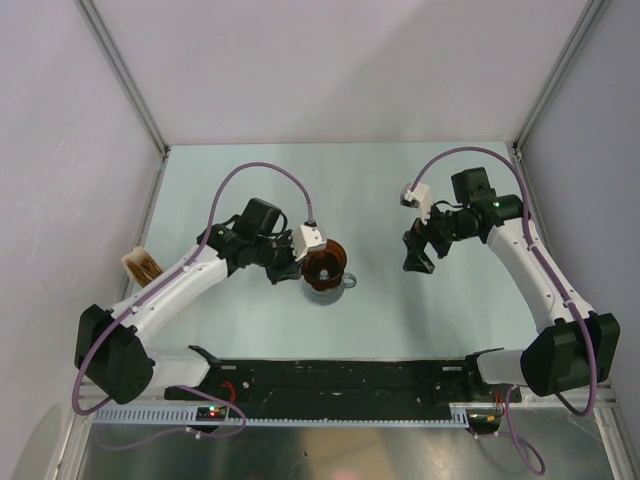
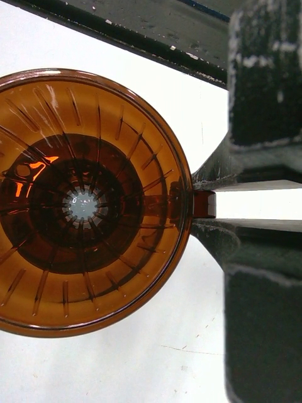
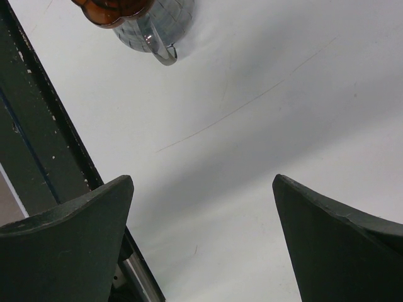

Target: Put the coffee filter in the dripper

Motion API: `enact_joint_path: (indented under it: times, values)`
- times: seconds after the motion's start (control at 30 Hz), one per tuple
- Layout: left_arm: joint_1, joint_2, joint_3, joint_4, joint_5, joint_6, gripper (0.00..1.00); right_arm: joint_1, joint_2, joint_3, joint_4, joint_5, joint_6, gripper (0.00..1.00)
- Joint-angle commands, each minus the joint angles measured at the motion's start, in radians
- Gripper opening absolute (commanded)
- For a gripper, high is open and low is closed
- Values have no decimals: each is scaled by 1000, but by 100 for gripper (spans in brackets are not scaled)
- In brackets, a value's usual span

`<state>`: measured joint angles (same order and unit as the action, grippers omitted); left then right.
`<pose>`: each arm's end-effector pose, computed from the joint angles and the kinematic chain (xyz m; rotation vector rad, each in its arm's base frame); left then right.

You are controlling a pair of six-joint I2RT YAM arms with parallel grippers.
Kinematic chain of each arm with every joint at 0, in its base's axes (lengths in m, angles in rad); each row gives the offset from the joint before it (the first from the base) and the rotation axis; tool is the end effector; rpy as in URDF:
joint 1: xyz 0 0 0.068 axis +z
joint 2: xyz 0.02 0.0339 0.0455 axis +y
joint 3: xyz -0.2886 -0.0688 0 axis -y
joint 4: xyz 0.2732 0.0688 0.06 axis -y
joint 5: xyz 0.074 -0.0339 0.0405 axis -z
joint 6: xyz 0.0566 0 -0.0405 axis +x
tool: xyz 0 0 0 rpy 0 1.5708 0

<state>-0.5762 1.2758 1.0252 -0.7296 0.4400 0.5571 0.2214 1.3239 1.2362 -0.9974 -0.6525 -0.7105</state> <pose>0.2262 -0.1757 0.2760 1.4860 2.0186 -0.5665 0.2680 0.0955 0.3240 -1.2816 2.0924 0.6560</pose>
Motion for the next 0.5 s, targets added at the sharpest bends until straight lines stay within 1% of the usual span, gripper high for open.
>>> enact_joint_path:
  times: [0.0,0.07,0.2,0.27,0.47]
  values:
    - [7,-4,35,24,-23,3,18,5,-8,-6,-1,-20,-9,100]
    - [9,-4,36,24,-26,3,18,6,-8,-6,-2,-21,-8,99]
    - [15,-20,44,24,-6,4,10,6,-8,-7,-3,-21,-10,100]
    - [16,-27,44,24,-4,8,9,7,-7,-8,-2,-23,-10,100]
    - [15,-29,39,24,-15,14,10,9,-2,-9,4,-21,-10,99]
